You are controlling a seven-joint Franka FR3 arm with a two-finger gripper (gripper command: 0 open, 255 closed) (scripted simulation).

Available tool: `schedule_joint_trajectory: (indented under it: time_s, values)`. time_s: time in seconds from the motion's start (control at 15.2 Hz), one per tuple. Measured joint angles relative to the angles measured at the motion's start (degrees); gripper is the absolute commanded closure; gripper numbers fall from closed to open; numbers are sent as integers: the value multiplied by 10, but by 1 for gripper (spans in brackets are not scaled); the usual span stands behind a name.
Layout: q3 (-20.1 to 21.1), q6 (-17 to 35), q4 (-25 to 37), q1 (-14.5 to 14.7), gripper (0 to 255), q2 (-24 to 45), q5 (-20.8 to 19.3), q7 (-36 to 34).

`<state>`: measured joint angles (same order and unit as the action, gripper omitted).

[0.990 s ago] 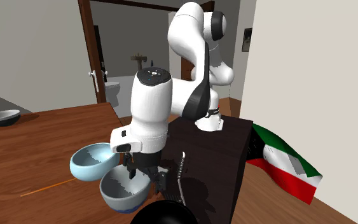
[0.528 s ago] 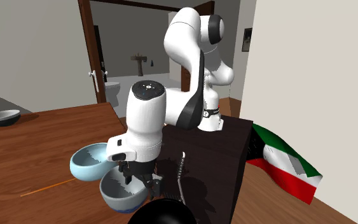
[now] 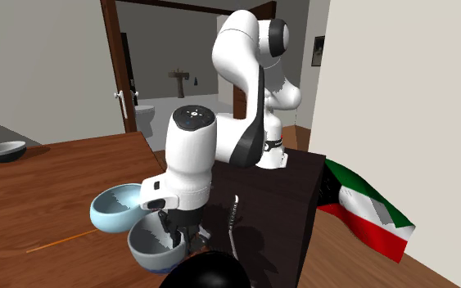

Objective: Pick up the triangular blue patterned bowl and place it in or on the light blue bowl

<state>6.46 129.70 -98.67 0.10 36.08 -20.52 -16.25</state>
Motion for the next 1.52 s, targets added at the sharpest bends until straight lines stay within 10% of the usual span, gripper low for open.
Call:
schedule_joint_trajectory:
  time_s: [1.52]
  values:
    - [12,-69,10,-5,255,-59,20,24]
